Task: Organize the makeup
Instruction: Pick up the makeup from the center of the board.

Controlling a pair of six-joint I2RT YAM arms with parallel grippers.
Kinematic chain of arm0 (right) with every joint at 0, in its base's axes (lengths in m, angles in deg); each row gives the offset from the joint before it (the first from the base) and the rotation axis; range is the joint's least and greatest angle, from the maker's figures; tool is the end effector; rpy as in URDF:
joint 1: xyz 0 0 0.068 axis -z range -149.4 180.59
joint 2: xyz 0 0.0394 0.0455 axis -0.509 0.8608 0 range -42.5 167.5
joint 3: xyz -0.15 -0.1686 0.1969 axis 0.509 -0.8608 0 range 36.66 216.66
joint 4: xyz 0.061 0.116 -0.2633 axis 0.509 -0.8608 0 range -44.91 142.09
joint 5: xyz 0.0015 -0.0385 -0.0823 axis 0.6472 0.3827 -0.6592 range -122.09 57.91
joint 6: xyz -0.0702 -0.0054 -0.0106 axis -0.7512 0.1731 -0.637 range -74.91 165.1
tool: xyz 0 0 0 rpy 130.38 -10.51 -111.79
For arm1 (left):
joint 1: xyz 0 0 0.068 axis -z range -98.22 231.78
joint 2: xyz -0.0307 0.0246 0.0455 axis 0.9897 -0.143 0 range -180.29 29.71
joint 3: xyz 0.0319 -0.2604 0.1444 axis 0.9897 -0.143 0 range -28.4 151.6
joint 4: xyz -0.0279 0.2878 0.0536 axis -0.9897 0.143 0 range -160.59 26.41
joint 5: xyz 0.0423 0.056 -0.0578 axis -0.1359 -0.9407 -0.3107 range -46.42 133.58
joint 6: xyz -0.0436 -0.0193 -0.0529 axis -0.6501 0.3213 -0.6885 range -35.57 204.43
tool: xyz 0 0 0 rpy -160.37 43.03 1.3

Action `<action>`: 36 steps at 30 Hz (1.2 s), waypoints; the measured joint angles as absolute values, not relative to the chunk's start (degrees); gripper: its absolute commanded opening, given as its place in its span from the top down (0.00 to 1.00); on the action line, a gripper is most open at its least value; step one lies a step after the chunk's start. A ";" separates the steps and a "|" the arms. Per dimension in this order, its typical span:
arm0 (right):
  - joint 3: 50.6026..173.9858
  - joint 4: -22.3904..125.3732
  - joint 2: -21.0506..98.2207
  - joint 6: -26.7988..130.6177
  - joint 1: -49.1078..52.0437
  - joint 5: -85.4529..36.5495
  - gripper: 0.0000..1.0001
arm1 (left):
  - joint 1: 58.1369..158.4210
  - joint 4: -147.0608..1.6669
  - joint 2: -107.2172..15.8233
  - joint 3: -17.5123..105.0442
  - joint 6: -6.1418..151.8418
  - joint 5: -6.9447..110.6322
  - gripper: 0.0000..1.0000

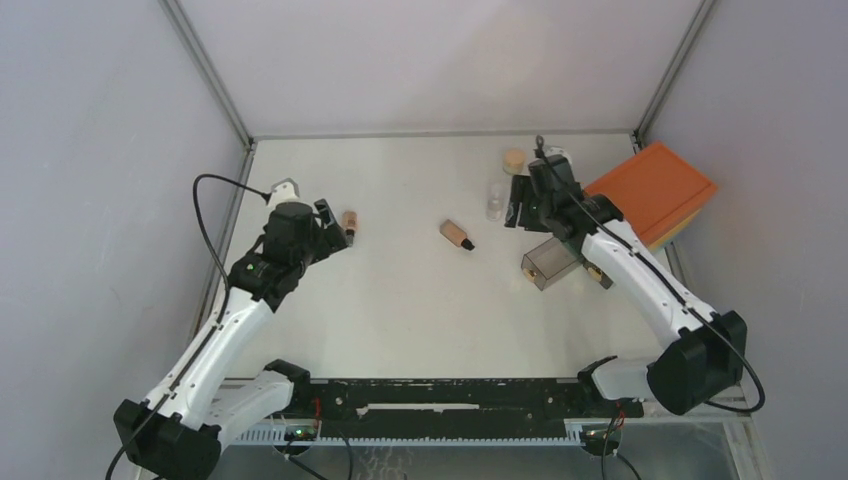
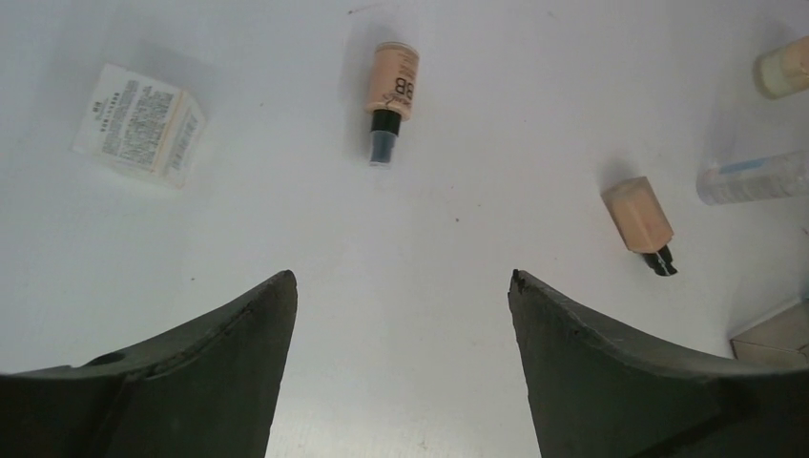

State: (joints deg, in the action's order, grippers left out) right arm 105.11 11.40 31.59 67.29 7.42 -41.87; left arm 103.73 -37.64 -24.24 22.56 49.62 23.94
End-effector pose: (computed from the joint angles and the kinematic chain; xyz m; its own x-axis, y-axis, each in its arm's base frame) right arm 0.2936 0.1149 0.3309 -0.7215 0.0961 -0.6858 -0.0082 0.9891 0.1472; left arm 0.2256 -0.0697 0.3186 -0.5038 -0.3766 -0.7774 -0.2290 0.9260 -0.3002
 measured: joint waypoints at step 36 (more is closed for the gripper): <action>112.47 14.46 43.76 68.67 -2.42 -41.39 0.26 | 71.95 -28.49 -68.24 40.89 69.58 31.35 0.10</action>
